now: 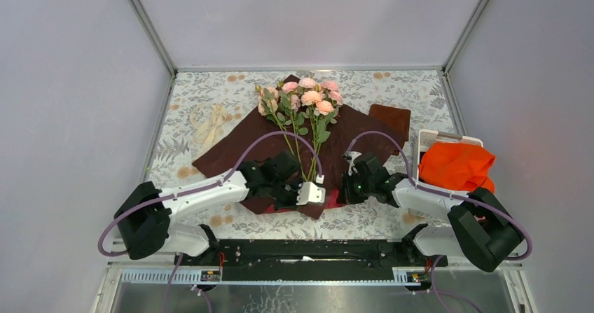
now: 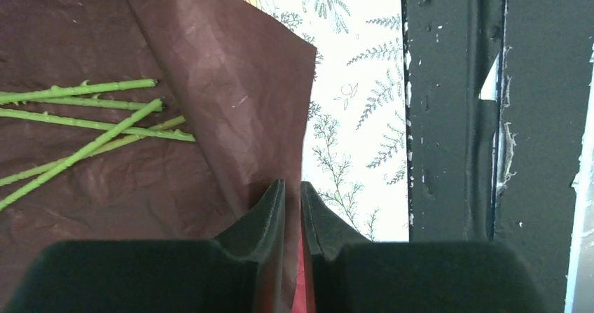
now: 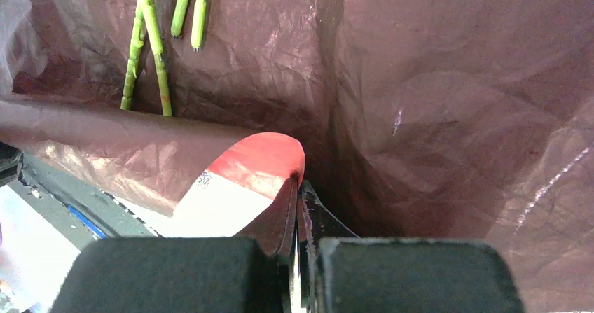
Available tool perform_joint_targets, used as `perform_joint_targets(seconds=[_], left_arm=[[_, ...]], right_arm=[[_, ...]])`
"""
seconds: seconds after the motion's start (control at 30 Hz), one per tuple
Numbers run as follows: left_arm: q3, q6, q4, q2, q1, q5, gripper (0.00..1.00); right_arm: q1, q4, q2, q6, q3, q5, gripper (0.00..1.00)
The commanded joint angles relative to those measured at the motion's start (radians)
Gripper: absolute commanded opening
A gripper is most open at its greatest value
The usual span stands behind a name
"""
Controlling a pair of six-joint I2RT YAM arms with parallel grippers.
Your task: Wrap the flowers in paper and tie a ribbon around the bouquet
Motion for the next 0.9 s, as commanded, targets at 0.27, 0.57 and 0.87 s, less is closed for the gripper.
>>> perform_joint_targets(seconds=[0.27, 0.57, 0.87], left_arm=[[0.109, 0.159, -0.241, -0.207, -0.011, 0.162, 0.21], [0.004, 0.031, 0.060, -0.142, -0.089, 0.041, 0.17], [-0.064, 0.029, 0.245, 0.083, -0.040, -0.115, 0.04]], right_arm=[[-0.026, -0.035, -0.010, 0.000, 0.026, -0.002, 0.00], [-0.028, -0.044, -0.012, -0.002, 0.028, -0.010, 0.00], [-0.032, -0.059, -0.004, -0.020, 0.031, -0.020, 0.00]])
